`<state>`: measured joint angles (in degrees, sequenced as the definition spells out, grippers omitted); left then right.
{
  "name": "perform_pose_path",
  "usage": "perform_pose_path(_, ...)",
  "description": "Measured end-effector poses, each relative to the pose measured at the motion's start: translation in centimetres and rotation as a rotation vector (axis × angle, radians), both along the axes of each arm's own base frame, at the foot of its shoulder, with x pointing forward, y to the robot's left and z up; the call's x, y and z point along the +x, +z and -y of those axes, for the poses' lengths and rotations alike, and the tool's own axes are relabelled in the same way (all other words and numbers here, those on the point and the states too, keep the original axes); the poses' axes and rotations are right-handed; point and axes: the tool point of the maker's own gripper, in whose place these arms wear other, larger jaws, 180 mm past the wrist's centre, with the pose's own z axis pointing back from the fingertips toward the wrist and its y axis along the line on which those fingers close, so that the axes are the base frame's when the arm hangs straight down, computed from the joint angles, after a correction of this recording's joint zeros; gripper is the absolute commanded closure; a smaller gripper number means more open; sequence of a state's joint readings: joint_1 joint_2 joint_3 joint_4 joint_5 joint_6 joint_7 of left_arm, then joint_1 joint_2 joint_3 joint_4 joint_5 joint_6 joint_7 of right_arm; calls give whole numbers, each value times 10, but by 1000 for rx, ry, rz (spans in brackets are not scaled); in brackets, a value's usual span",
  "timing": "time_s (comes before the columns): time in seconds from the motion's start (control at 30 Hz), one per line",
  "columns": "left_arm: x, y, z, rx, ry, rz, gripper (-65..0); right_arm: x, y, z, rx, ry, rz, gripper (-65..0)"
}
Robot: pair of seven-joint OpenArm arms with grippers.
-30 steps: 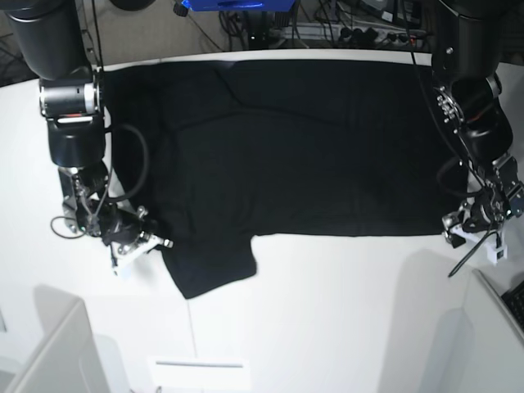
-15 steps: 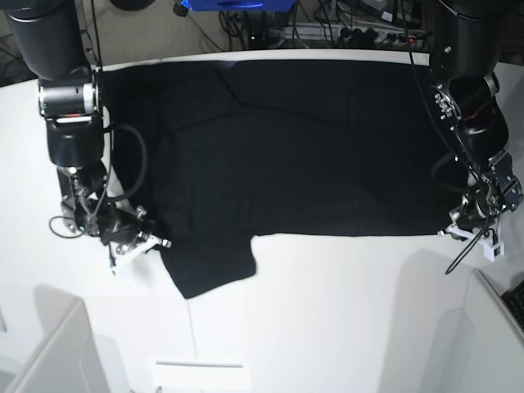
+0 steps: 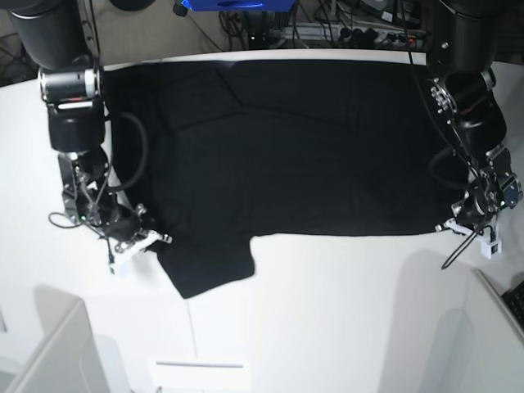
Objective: Fold the T-shirt properly
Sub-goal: 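Fold the hem up over the body toward the collar edge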
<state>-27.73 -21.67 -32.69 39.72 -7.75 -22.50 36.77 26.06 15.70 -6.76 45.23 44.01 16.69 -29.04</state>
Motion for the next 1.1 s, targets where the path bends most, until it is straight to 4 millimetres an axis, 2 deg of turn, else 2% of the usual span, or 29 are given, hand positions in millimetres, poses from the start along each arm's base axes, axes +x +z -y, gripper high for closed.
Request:
perform_pose_path(0.13, -6, 5, 5, 13, -28, -61, 0, 6, 15, 2, -12, 13, 49, 0)
perform_pose_path(0.27, -1, 34, 7, 27, -44, -1, 0, 4, 18, -4, -9, 27, 51, 0)
perform_pose_path(0.33, -4, 45, 6, 19, -47, 30, 0, -1, 21, -4, -3, 32, 59, 0)
perform_pose_path(0.43, -16, 47, 8, 18, -60, -3, 0, -4, 28, 8, 24, -18, 77, 0)
perform_pose_path(0.57, -21, 55, 13, 28, -81, 3, 0, -6, 36, 21, 30, -34, 62, 0)
perform_pose_path(0.73, -30, 75, 12, 102, -107, 23, 0, -17, 42, 26, 44, -46, 69, 0)
perform_pose_path(0.9, -41, 74, 17, 114, -124, -19, 0, -26, 46, 36, 44, -59, 57, 0)
perform_pose_path(0.97, -47, 77, 17, 138, -135, -17, 0, -29, 51, 39, 46, -62, 63, 0)
perform_pose_path(1.1, -50, 87, 19, 171, -147, -5, 0, -41, 48, 42, 34, -55, 41, 0)
